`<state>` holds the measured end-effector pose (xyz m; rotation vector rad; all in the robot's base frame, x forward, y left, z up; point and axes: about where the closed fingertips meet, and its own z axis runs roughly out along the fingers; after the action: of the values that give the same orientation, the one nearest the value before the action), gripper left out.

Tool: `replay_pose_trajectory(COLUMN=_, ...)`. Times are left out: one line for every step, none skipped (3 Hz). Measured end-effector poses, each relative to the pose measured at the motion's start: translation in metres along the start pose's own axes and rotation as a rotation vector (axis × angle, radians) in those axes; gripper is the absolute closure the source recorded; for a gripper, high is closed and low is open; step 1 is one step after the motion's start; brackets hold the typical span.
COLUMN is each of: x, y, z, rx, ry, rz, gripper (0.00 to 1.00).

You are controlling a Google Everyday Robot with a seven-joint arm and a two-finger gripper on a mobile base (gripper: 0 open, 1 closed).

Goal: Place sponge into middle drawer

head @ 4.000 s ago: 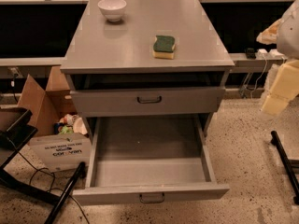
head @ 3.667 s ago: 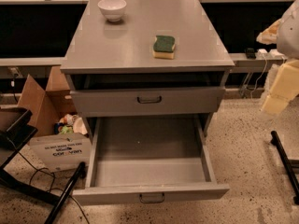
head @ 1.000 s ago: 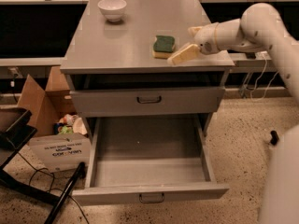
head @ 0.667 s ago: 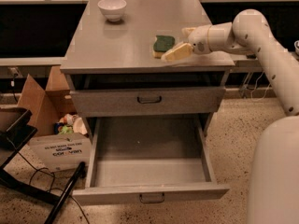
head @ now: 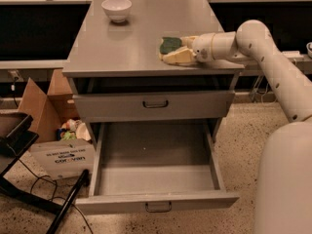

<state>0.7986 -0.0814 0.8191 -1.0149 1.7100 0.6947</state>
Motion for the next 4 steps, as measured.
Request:
replay_pose_trajectory(x=0.000, y=0.000, z=0.000, rx=0.000, ry=0.000, rz=0.000, gripper=0.73)
replay_pose_trajectory(x=-0.004, y=-0.004, z=-0.008, rx=0.020, ry=0.015, rz=0.001, gripper=1.00)
replay_pose_trajectory(x=-0.006, y=0.002, z=-0.044, rx=0.125, ry=0.189, rz=-0.036, gripper=1.00)
replay_pose_trajectory(x=-0.028, y=0.020, z=-0.099, rx=0.272, ry=0.287, rz=-0.071, gripper=1.00)
